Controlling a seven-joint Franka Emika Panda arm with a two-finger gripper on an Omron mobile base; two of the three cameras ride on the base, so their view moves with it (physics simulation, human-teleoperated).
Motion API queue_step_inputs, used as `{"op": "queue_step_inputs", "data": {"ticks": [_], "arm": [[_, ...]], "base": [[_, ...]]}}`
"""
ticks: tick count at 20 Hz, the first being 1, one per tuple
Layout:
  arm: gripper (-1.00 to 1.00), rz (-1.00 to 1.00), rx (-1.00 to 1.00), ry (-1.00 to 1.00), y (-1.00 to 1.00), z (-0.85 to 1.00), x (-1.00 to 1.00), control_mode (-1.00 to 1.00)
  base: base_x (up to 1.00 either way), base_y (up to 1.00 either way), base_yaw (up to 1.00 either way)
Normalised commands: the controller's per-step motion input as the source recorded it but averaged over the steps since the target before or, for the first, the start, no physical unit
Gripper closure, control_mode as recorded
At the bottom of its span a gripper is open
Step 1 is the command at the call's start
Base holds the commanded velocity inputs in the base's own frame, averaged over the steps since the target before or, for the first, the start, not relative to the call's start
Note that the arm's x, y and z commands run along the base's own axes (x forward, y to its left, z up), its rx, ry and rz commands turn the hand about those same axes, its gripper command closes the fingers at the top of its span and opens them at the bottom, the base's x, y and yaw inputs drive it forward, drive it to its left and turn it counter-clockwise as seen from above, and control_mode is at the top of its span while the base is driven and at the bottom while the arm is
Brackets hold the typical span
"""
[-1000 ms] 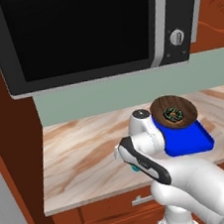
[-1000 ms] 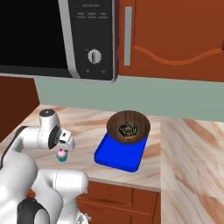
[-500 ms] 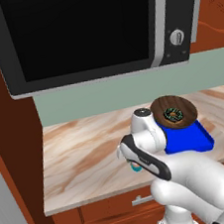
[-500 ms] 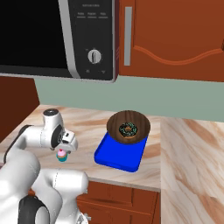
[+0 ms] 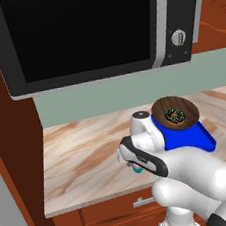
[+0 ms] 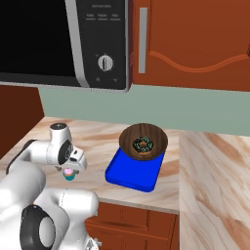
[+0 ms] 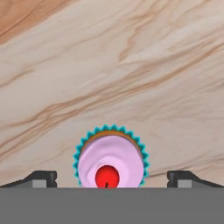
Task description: Place the bowl with donut and the cupcake onto the tray.
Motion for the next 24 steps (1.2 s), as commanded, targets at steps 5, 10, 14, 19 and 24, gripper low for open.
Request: {"op": "queue_step_inputs", "data": {"ticks": [5,10,14,19,24], "arm": [[-1.0,-0.01,0.0,0.03,-0.01,-0.27,-0.01,-1.0],[-1.0,0.0,0.0,0.0,-0.02,-0.26,0.0,-1.0],[-1.0,0.0,0.0,0.04,-0.09,-0.22,-0.07,-1.0],[-1.0,-0.01,0.0,0.07,-0.23,-0.23,-0.25,-1.0],[-1.0,0.0,0.0,0.07,-0.31,-0.28,-0.35,-1.0]], "base": [[0.0,0.0,0.0],[0.0,0.0,0.0],[0.0,0.0,0.0],[0.0,0.0,0.0],[0.0,0.0,0.0]]}}
